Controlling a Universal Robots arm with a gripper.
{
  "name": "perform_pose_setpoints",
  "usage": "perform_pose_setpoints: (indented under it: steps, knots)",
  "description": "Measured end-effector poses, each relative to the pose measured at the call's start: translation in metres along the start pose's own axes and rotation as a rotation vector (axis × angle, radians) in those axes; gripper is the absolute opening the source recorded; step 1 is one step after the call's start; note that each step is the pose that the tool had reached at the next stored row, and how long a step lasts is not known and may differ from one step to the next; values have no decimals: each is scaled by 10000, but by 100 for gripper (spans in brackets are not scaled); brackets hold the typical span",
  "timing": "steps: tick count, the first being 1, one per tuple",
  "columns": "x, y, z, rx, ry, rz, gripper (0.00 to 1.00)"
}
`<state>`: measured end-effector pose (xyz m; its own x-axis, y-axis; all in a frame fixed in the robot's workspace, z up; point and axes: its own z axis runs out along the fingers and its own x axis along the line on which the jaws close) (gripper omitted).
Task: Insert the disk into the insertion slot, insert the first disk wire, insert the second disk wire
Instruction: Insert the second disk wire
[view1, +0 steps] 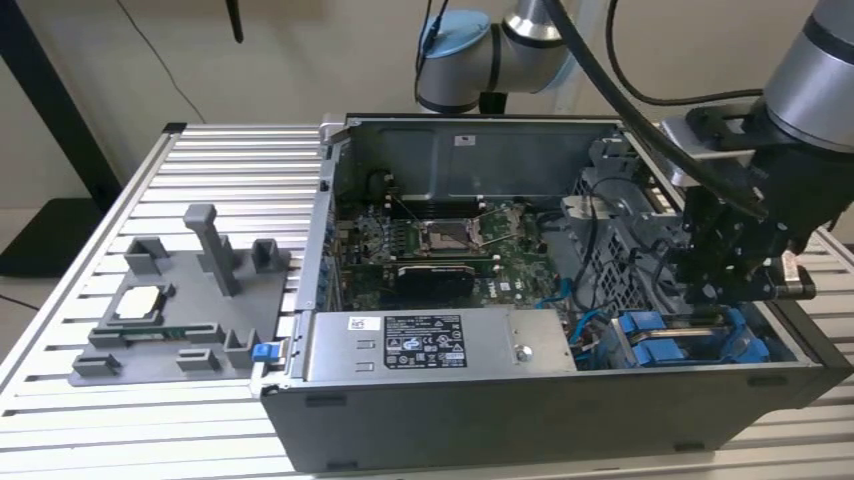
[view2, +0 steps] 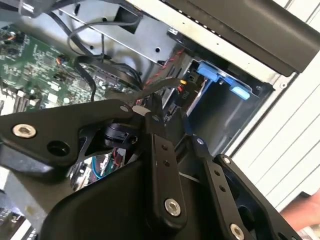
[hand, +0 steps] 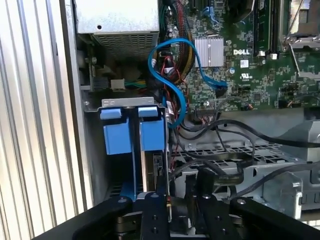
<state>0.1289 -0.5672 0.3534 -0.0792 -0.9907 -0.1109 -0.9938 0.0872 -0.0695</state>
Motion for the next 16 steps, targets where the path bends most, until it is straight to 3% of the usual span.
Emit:
perform_pose_setpoints:
  steps: [3, 10, 12, 14, 16]
  knots:
    - [-7, -5, -71, -9, -83, 17, 100]
    - [-42, -27, -383, -13, -85, 17, 100]
    - [-49, -31, -437, -11, -87, 17, 100]
    - [-49, -34, -438, 44, -96, 10, 100]
    - [-49, -39, -432, 180, -105, -5, 100]
